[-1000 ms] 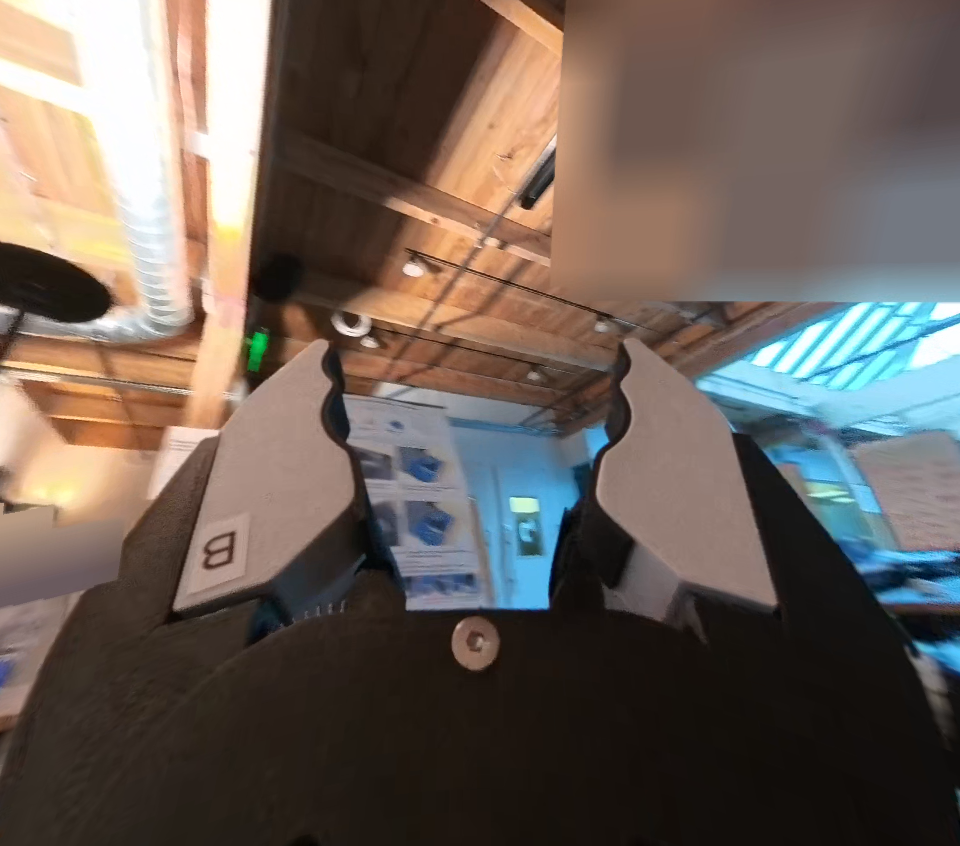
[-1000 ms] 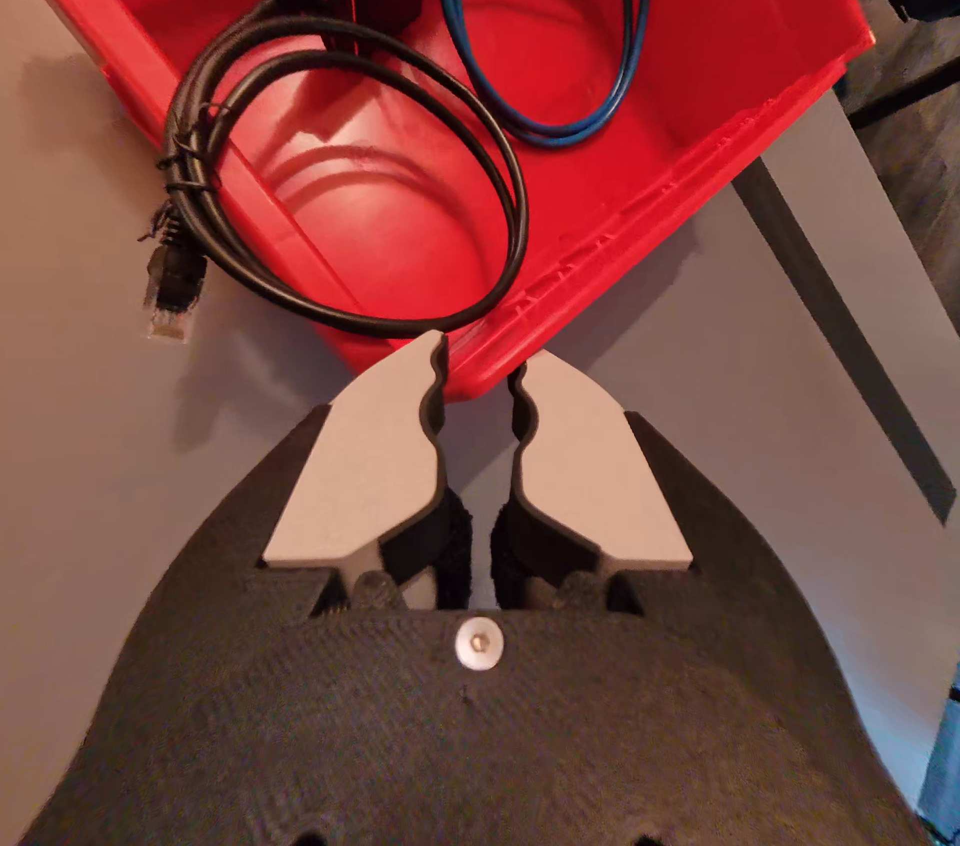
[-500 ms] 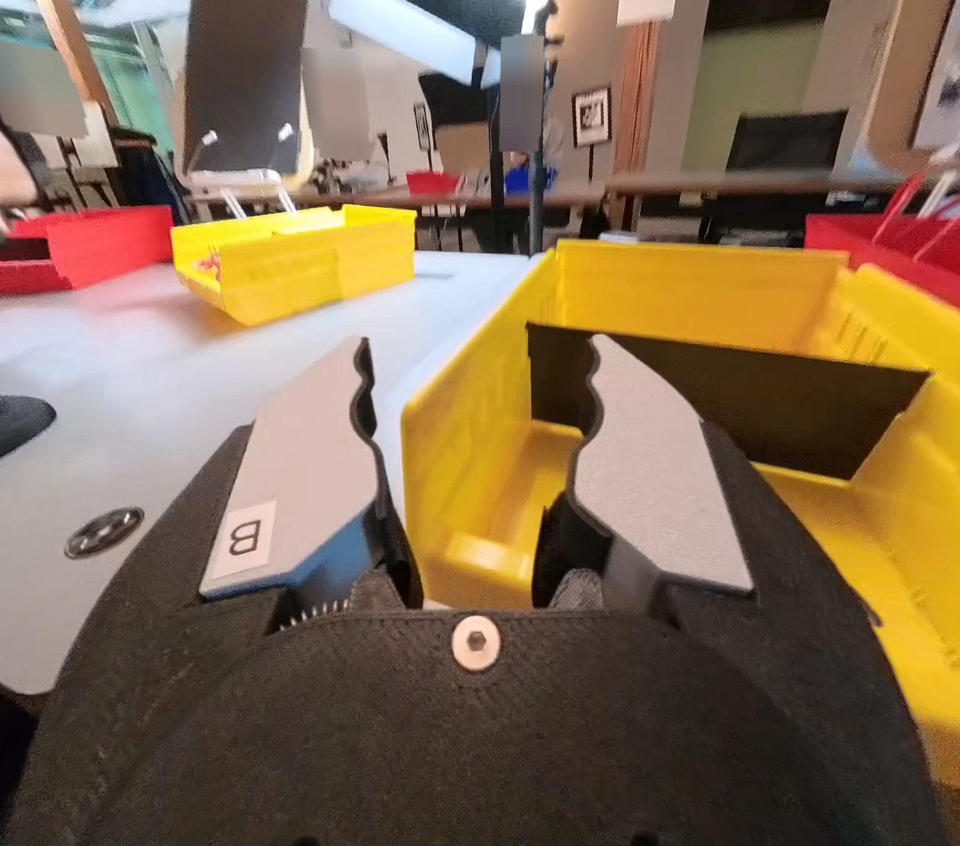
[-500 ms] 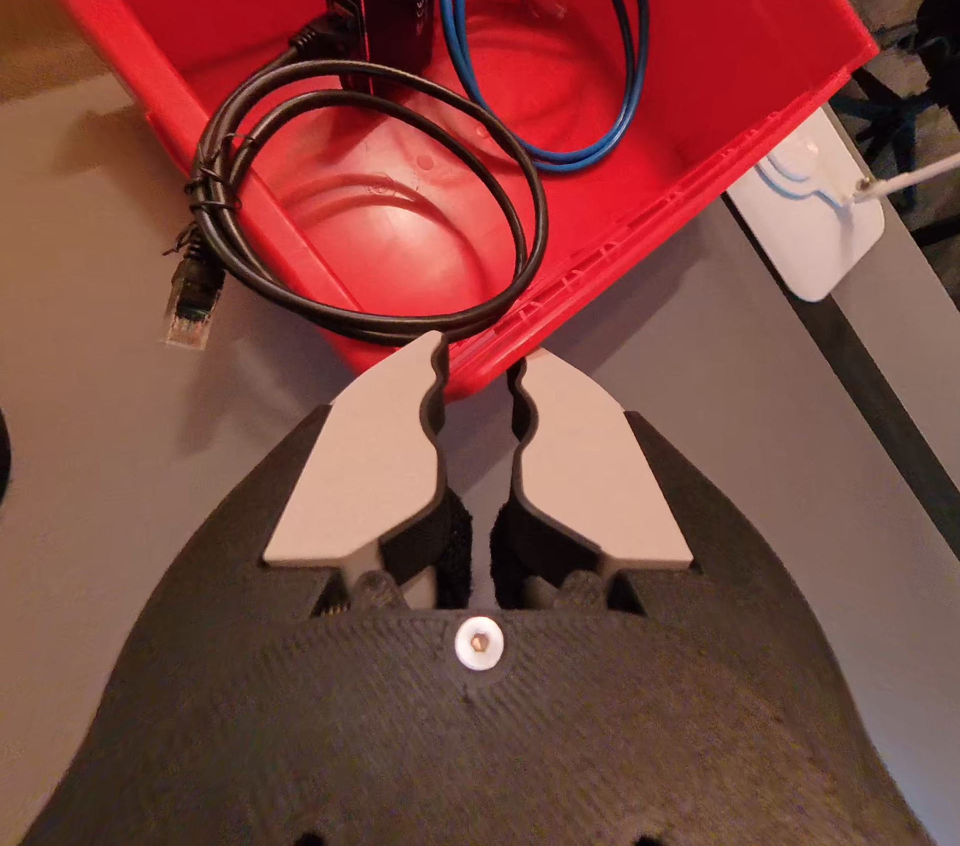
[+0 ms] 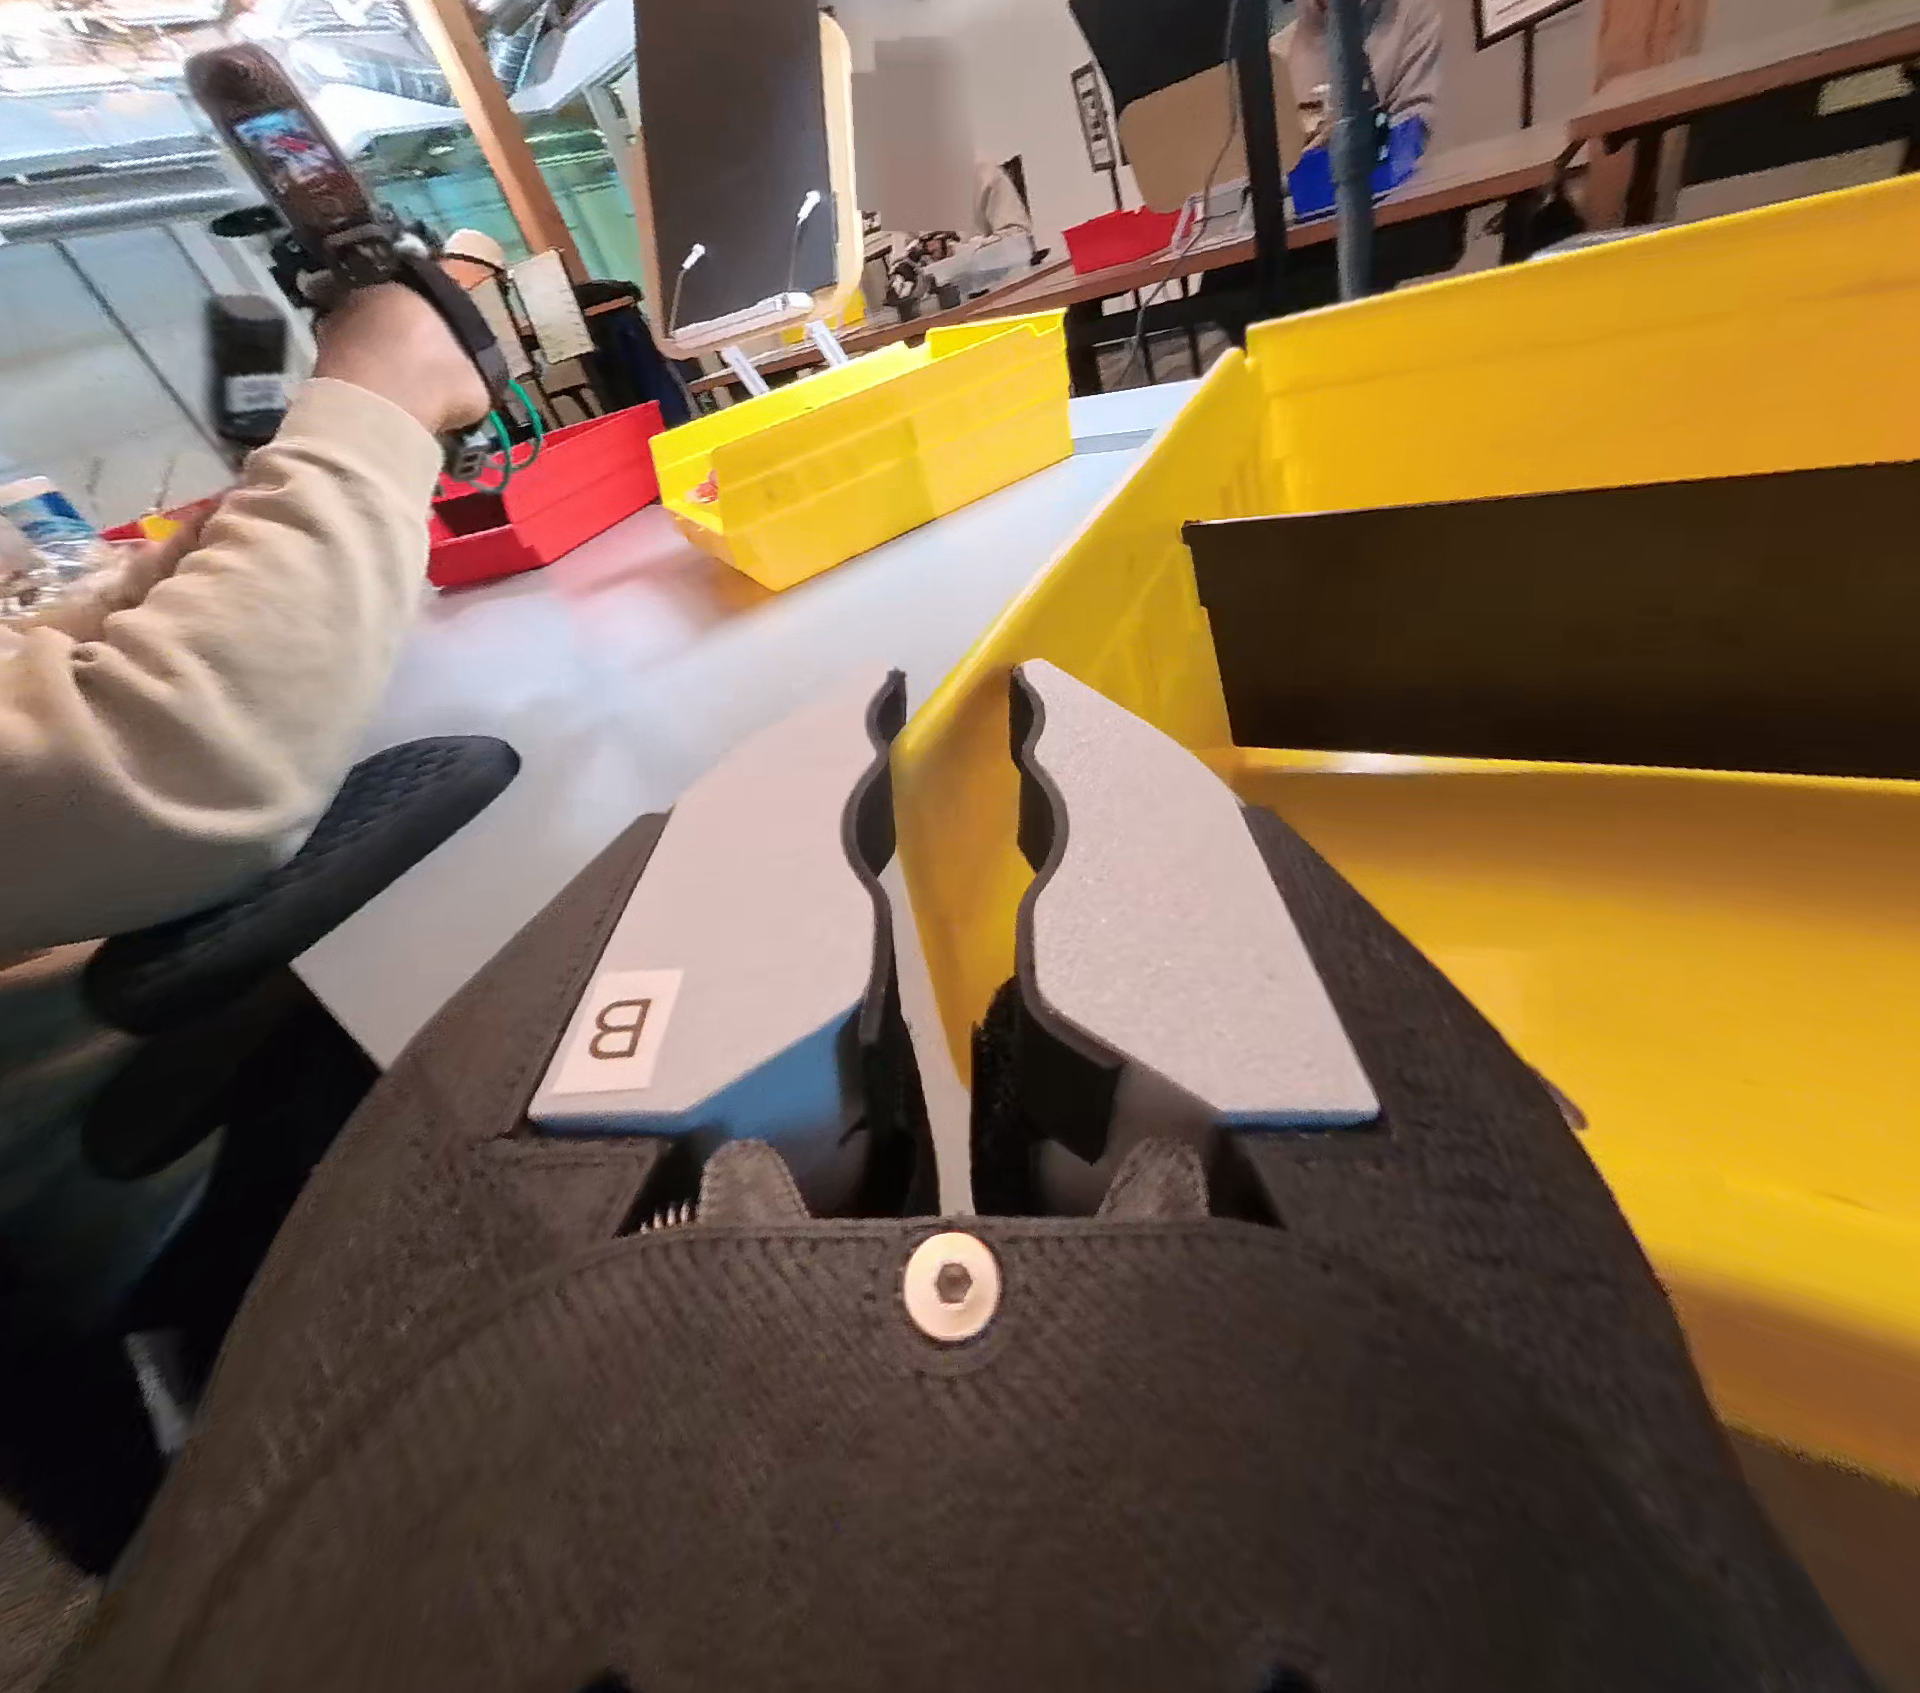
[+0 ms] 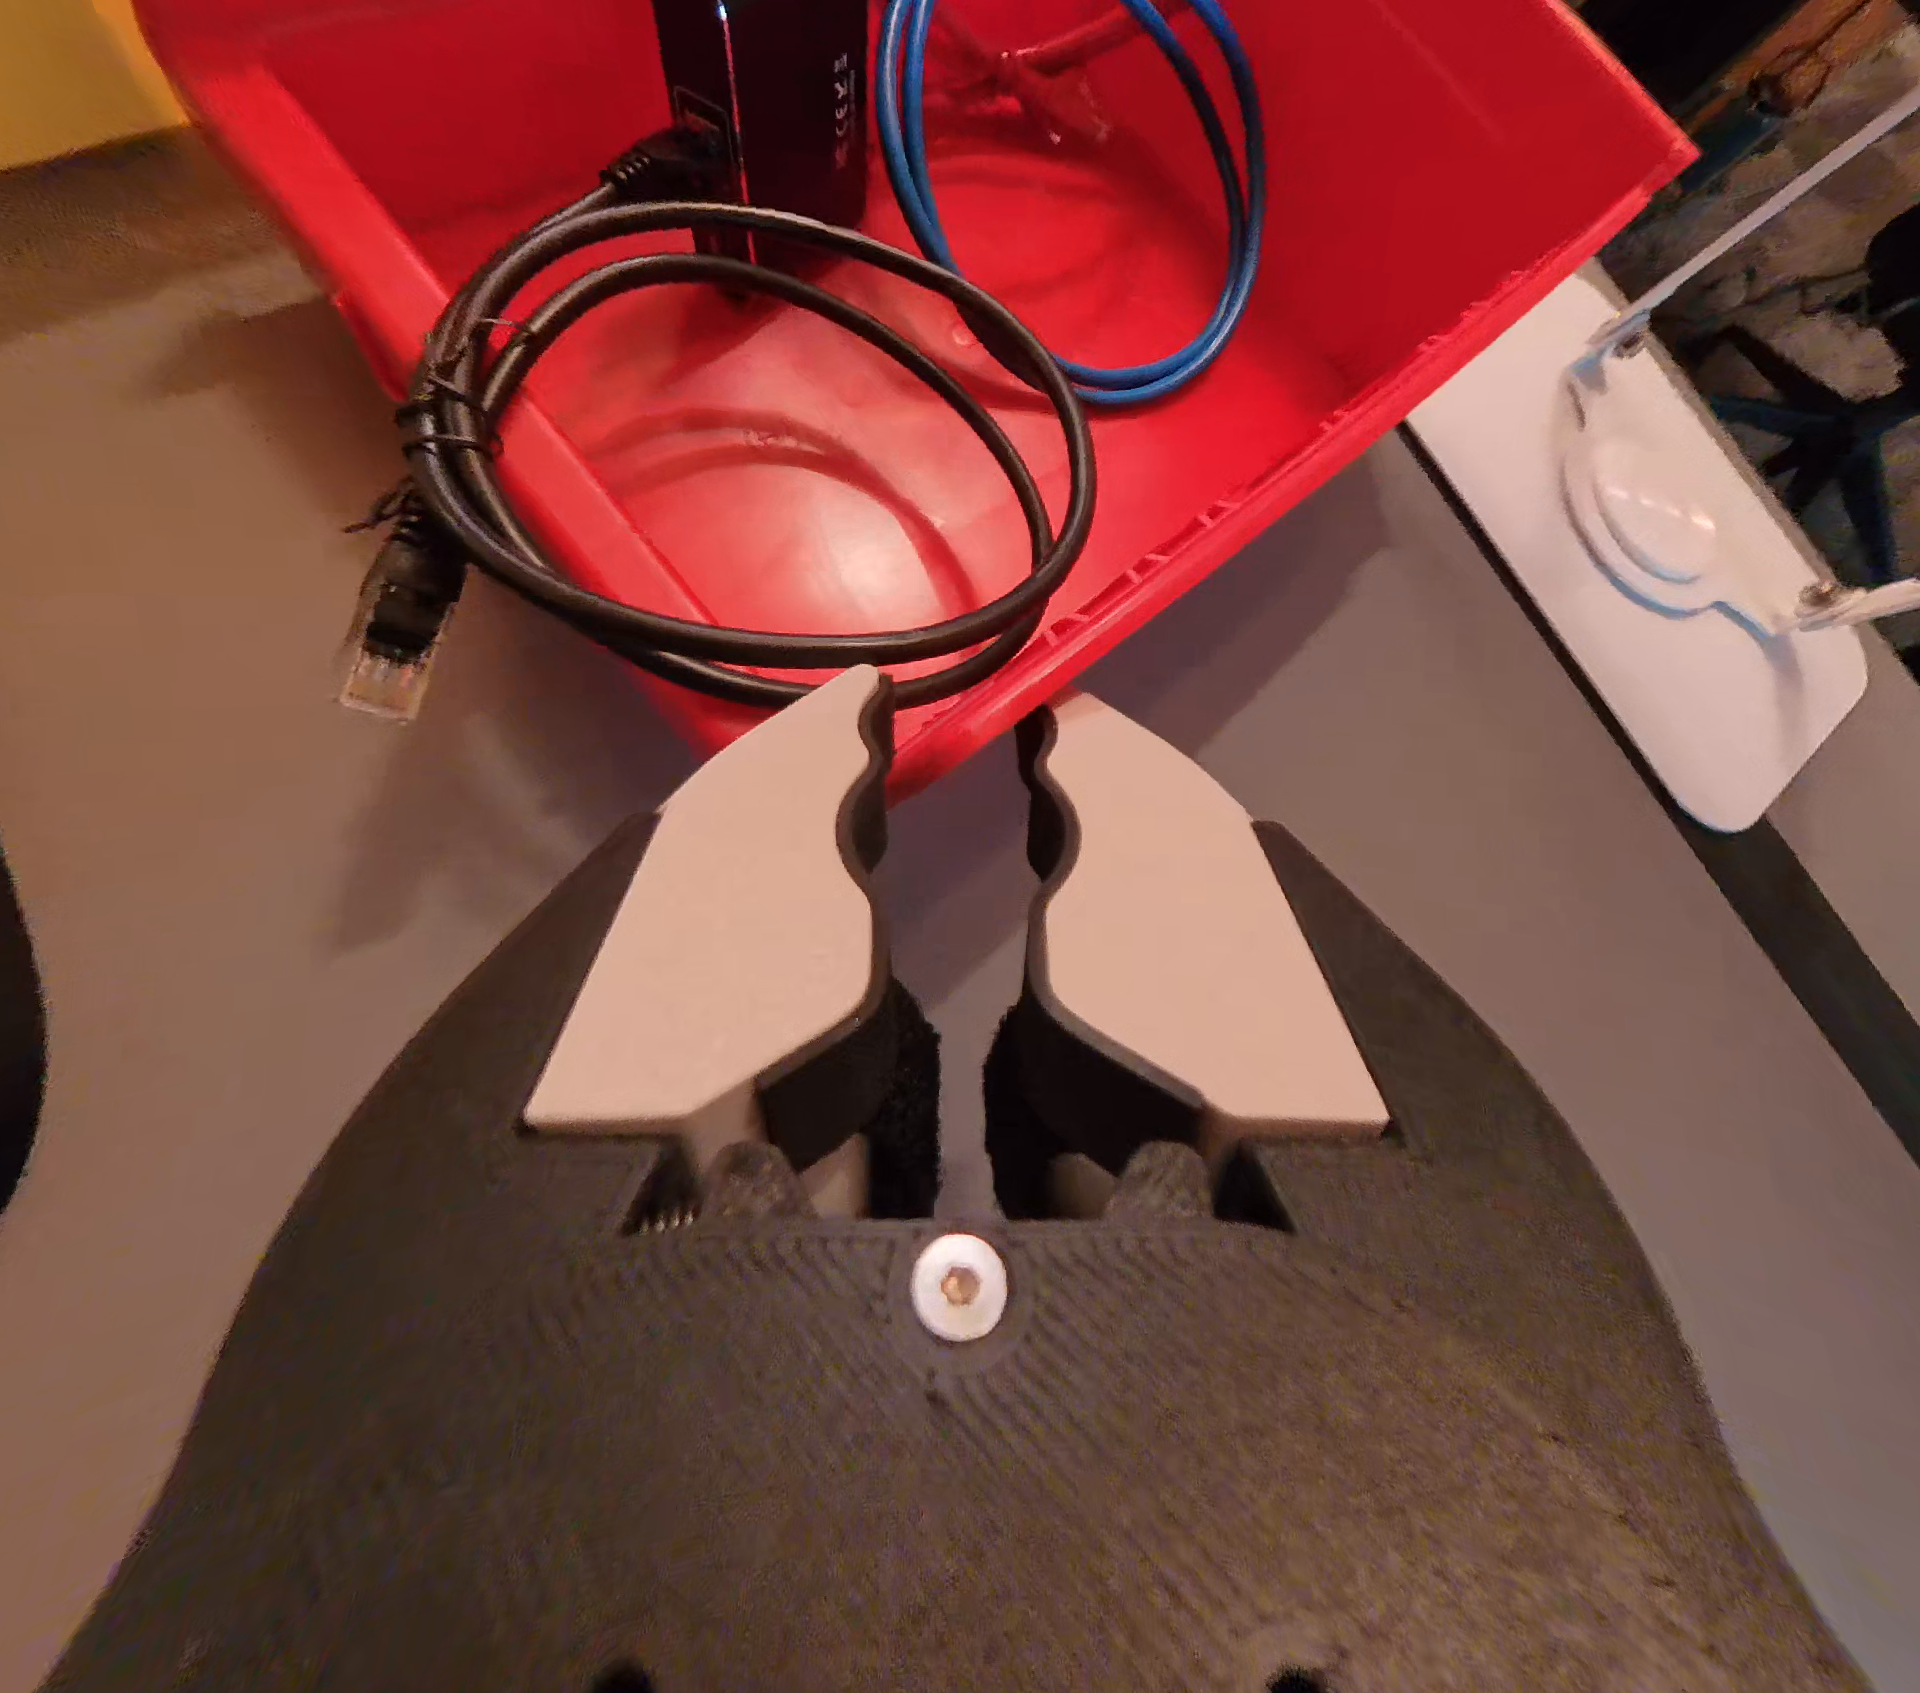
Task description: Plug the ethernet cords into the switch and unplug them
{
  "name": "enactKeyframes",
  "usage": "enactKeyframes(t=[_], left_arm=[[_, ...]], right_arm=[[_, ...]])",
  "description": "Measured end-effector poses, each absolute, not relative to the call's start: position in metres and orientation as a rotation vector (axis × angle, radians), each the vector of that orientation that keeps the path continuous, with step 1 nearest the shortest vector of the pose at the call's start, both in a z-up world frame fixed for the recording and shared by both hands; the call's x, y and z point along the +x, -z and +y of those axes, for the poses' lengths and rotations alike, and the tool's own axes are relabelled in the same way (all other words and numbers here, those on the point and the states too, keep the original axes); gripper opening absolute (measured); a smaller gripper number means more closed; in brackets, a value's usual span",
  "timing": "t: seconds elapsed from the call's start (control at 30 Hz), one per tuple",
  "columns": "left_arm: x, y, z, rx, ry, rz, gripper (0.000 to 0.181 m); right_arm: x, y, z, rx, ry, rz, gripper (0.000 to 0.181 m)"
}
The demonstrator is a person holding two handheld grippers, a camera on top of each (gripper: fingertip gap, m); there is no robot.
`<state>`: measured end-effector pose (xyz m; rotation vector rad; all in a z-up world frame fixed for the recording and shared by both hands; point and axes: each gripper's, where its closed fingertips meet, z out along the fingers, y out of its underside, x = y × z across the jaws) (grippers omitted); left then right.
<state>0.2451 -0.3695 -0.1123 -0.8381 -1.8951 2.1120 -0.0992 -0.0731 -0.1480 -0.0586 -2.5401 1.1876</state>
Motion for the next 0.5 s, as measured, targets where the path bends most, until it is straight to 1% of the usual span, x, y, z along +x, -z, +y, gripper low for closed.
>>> enactKeyframes(t=[0.1,0.17,0.2,0.27,0.33,0.43,0.5], left_arm=[[0.249,0.113,-0.369,-0.853,-2.091,-1.966,0.015],[0.251,0.113,-0.366,-0.857,-2.047,-2.019,0.013],[0.251,0.113,-0.365,-0.863,-2.02,-2.034,0.012],[0.25,0.114,-0.36,-0.884,-1.917,-2.051,0.009],[0.249,0.114,-0.356,-0.881,-1.839,-2.034,0.007],[0.252,0.116,-0.352,-0.906,-1.777,-2.04,0.007],[0.252,0.114,-0.348,-0.908,-1.741,-2.014,0.01]], right_arm=[[-0.104,0.139,-0.078,-0.066,-1.287,-2.427,0.026],[-0.105,0.119,-0.08,-0.105,-1.423,-2.28,0.038],[-0.103,0.103,-0.08,-0.111,-1.503,-2.174,0.045],[-0.093,0.06,-0.077,-0.098,-1.683,-1.895,0.053],[-0.072,0.019,-0.07,-0.053,-1.815,-1.634,0.057],[-0.022,-0.017,-0.071,0.084,-1.95,-1.42,0.069],[0.018,-0.026,-0.079,0.166,-2.097,-1.373,0.067]])
